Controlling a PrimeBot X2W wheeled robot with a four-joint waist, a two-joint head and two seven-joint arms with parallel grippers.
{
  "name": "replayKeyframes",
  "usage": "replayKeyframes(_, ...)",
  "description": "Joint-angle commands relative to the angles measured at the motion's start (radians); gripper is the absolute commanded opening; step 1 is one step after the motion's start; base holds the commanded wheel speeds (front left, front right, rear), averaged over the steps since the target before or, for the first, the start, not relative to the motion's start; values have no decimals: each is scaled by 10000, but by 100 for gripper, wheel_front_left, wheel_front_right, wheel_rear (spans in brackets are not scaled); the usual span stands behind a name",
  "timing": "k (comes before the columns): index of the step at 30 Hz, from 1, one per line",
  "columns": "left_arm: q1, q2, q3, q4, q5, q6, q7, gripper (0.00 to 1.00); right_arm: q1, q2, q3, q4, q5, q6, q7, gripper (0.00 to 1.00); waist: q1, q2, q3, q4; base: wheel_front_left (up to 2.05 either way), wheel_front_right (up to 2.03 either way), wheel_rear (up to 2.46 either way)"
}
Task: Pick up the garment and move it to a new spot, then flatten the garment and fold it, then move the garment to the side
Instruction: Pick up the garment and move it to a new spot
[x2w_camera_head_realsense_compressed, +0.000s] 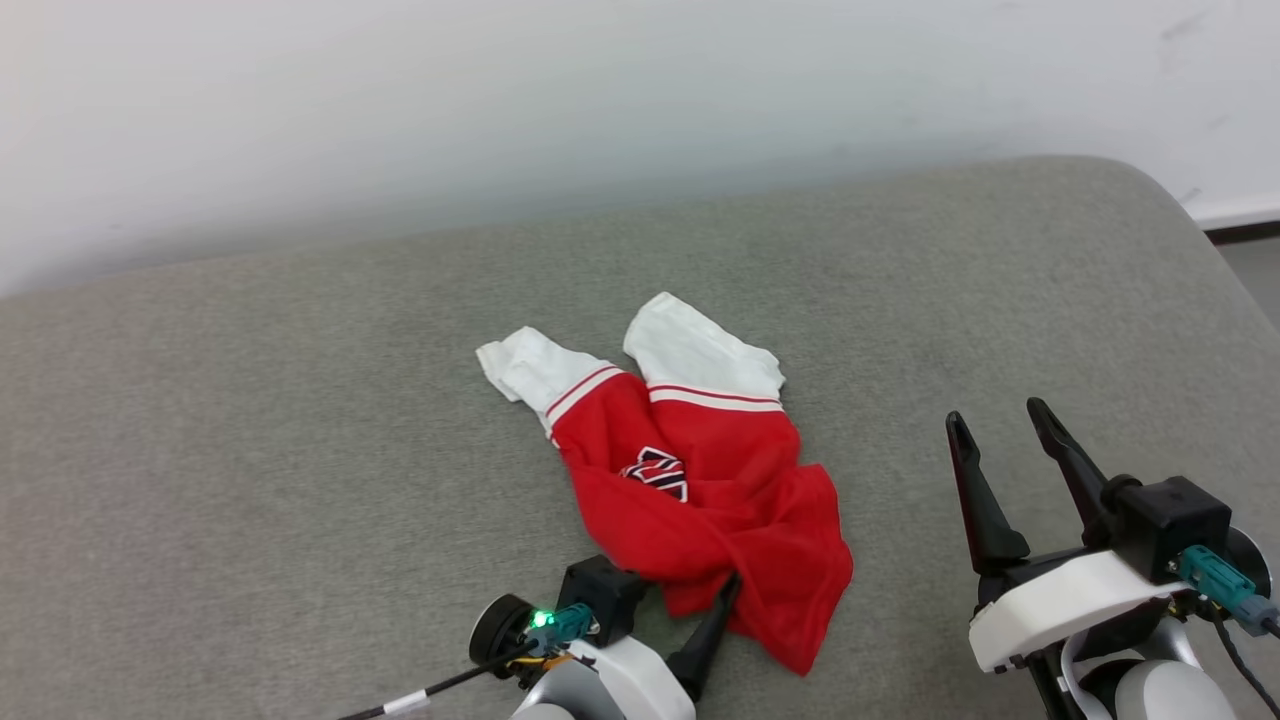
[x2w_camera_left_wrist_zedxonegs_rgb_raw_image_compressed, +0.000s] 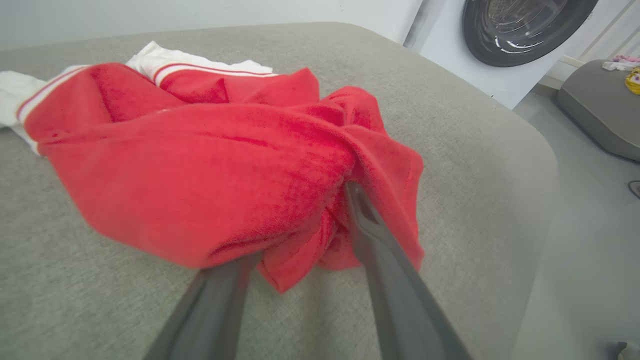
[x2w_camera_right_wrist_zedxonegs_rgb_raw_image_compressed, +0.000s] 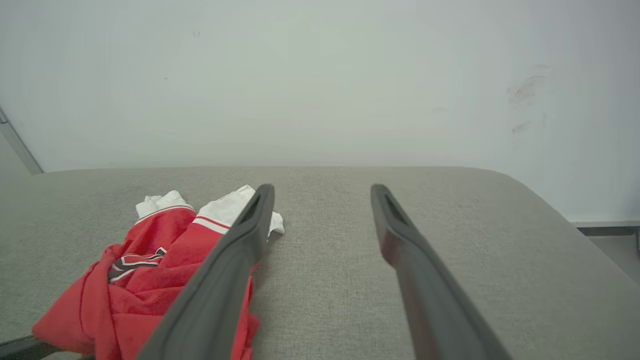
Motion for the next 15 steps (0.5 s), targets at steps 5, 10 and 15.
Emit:
replayKeyframes(5, -43, 154, 25, -616, 383, 354, -576, 100, 28, 10, -20, 153, 38, -5, 20, 100, 0, 0, -414, 566, 0, 0, 0)
replayKeyframes(10, -22, 459, 717, -1473, 423, 1002, -801, 100, 198, 10, -81, 170, 76, -5, 79, 100, 0, 0, -743, 893, 0, 0, 0)
replayKeyframes(15, 25, 897, 1710, -2346, 265, 1624, -849, 100, 276, 10, -205, 69, 72, -3, 105, 100, 0, 0, -832, 1125, 0, 0, 0)
